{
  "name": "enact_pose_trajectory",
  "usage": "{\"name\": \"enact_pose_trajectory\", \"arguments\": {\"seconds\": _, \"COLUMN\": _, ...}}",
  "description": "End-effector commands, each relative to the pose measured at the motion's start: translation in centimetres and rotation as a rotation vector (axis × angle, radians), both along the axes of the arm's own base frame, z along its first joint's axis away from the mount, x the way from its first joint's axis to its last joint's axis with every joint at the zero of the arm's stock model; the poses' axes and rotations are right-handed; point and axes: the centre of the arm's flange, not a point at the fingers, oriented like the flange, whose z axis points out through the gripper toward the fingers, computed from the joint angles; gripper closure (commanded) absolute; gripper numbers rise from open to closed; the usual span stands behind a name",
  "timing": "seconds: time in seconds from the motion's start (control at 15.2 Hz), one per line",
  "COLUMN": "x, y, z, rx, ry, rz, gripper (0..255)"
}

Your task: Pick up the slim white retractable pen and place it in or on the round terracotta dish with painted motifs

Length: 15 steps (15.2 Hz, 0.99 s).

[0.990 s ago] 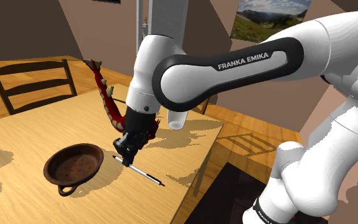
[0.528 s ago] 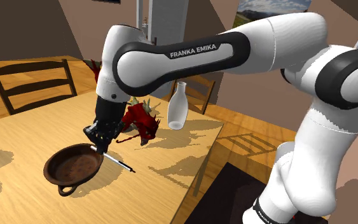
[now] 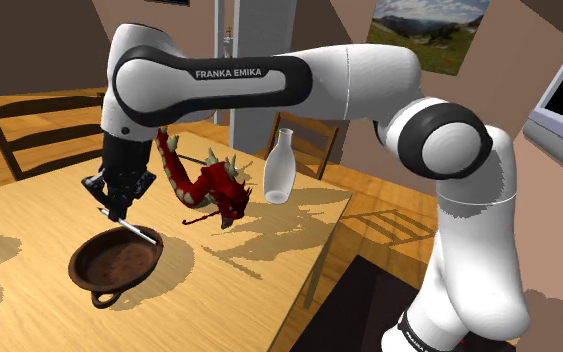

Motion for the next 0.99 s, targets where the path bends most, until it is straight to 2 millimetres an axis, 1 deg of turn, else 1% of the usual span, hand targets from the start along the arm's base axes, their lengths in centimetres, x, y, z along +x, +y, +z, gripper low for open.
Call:
{"name": "enact_pose_trajectory", "arguments": {"seconds": 0.0, "x": 2.6, "y": 0.7, "z": 0.1, "rx": -0.001, "ry": 0.0, "rz": 0.0, "gripper": 255}}
{"name": "enact_pose_trajectory", "arguments": {"seconds": 0.13, "x": 5.4, "y": 1.6, "z": 0.3, "rx": -0.001, "ry": 0.0, "rz": 0.0, "gripper": 255}}
{"name": "enact_pose_trajectory", "arguments": {"seconds": 0.92, "x": 5.4, "y": 1.6, "z": -6.1, "rx": -0.001, "ry": 0.0, "rz": 0.0, "gripper": 255}}
